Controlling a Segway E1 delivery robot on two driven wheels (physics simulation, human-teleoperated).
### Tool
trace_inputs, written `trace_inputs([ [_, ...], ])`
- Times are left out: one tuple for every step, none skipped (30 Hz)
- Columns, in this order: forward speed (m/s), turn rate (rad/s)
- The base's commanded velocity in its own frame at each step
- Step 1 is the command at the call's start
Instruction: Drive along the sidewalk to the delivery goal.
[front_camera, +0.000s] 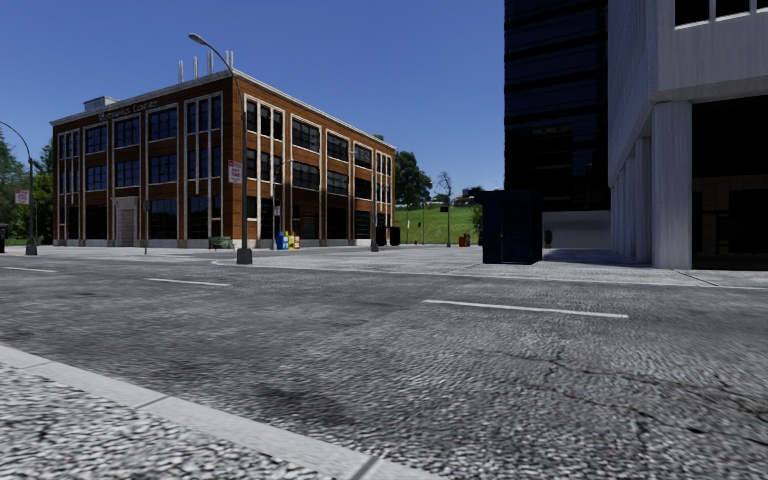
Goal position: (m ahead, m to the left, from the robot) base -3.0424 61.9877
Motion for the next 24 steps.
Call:
trace_inputs([
  [0.0,0.0],
  [0.0,0.0],
  [0.0,0.0],
  [0.0,0.0],
  [0.0,0.0],
  [0.0,0.0],
  [0.0,0.0],
  [0.0,0.0],
  [0.0,0.0],
  [0.0,0.0],
  [0.0,0.0],
  [0.0,0.0],
  [0.0,0.0],
  [0.0,0.0],
  [0.0,0.0],
  [0.0,0.0],
  [0.0,0.0],
  [0.0,0.0],
  [0.0,0.0],
  [0.0,0.0],
  [0.0,0.0],
  [0.0,0.0],
  [0.0,0.0],
  [0.0,0.0],
])
